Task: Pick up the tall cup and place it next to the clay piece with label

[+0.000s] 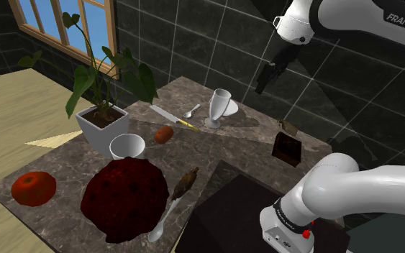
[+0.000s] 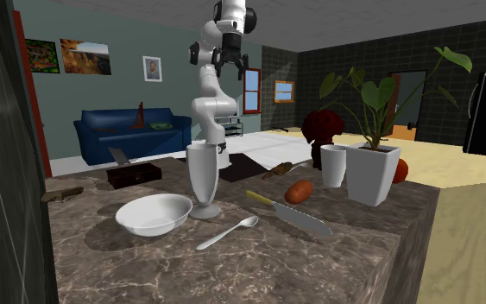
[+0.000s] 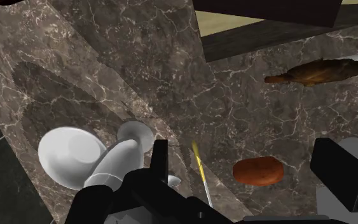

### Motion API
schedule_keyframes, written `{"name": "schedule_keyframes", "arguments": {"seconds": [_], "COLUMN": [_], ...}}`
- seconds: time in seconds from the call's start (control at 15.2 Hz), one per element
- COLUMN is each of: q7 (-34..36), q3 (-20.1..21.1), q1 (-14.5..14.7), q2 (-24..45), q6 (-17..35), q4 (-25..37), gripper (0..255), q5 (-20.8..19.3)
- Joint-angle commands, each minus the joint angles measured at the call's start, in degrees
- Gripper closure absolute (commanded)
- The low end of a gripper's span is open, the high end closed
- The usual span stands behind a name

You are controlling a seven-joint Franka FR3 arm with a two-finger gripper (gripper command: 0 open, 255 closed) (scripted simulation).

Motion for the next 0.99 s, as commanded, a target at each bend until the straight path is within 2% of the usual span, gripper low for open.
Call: {"name": "schedule_keyframes", "arguments": {"seconds": [0.0,0.46,0.92], "q7": [0.0,-1.57,-3.69], "q3": [0.0,-3.59,-6.83], "q1": [0.0,-1.36,-2.41], "q2": [0.0,11.58,25.11], "q6": [0.0,10.81,19.81], "q4": [0.0,0.3,4.24], "gripper": [0,0,0], "q5": [0.0,-0.44,0.56]}}
